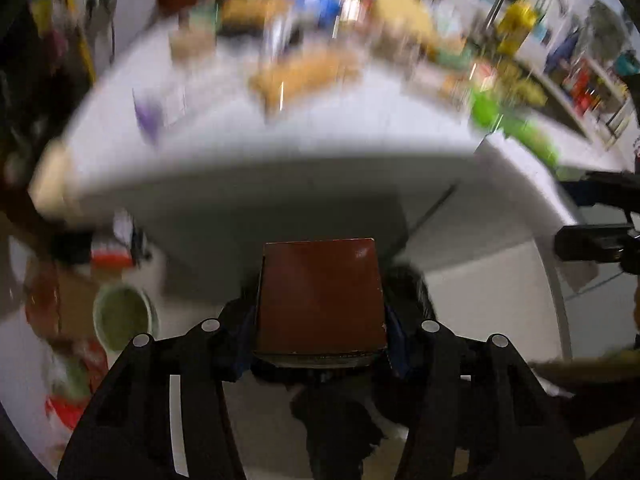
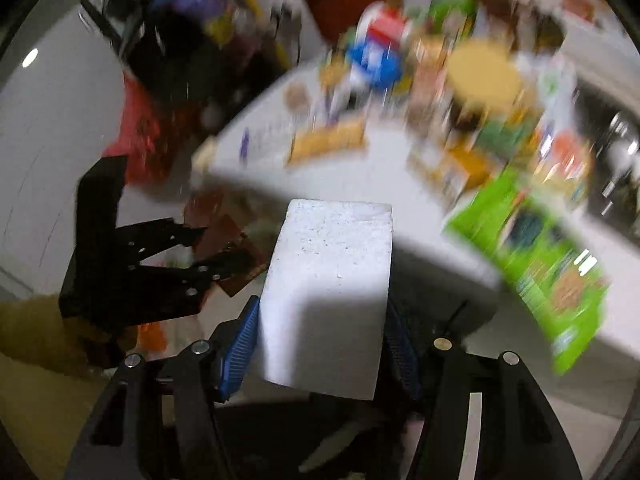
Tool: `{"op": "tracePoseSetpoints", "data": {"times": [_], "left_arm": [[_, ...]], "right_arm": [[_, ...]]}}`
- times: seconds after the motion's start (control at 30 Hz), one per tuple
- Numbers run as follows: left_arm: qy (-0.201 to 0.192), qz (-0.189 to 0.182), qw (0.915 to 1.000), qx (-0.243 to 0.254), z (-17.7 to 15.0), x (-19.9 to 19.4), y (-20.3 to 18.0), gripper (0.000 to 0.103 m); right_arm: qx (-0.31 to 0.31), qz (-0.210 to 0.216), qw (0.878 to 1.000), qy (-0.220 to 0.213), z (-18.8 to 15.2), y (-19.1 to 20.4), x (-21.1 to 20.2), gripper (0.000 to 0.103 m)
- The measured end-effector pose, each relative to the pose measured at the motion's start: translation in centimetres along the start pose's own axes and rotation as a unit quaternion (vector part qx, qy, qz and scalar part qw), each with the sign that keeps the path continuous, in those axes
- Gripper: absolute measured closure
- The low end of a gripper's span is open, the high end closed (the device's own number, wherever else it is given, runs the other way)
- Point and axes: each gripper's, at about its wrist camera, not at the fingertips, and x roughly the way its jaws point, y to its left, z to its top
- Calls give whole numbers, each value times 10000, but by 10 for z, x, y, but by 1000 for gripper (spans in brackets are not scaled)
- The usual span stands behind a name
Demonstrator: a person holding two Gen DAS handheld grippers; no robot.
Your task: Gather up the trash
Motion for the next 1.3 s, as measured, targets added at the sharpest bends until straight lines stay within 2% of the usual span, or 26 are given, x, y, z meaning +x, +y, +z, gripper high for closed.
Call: {"op": "tracePoseSetpoints", "data": {"times": [0.03, 0.2, 0.37, 0.47, 0.57, 0.6, 0.67, 0.7, 0.77, 0.9, 1.07, 1.13, 1.3], "left_arm": [[217, -2, 9997, -67, -11, 18, 4, 52], [815, 3, 9962, -310, -45, 93, 15, 52], [1167, 16, 9912, -619, -60, 157, 25, 52], [1403, 111, 9890, -454, -67, 199, 27, 52], [1796, 243, 9829, -310, -78, 240, 28, 50], [1907, 319, 9806, -314, -81, 249, 31, 48], [2146, 423, 9749, -419, -87, 266, 37, 32], [2215, 504, 9727, -472, -88, 271, 40, 29], [2227, 607, 9715, -540, -89, 272, 47, 26], [2259, 750, 9702, -450, -88, 274, 49, 22], [2194, 685, 9725, -378, -80, 257, 45, 21], [2035, 602, 9769, -240, -74, 237, 39, 21], [1686, 353, 9849, 151, -65, 168, 21, 21]], "right_arm": [[10, -25, 9998, 172, -6, -3, 15, 43], [240, -129, 9961, 836, -36, -28, 94, 43], [576, -290, 9889, 1339, -66, -57, 179, 43], [796, -447, 9838, 1540, -80, -74, 223, 43], [830, -638, 9797, 1709, -95, -83, 255, 41], [815, -705, 9782, 1777, -98, -84, 264, 39], [883, -807, 9739, 1929, -103, -92, 279, 38], [946, -854, 9724, 1956, -105, -97, 284, 37], [996, -1062, 9696, 1967, -107, -101, 292, 23], [966, -1150, 9706, 1881, -105, -102, 289, 19], [786, -1130, 9744, 1776, -93, -95, 267, 22], [684, -1002, 9795, 1610, -84, -82, 244, 22], [-67, -634, 9961, 602, -47, -21, 119, 21]]}}
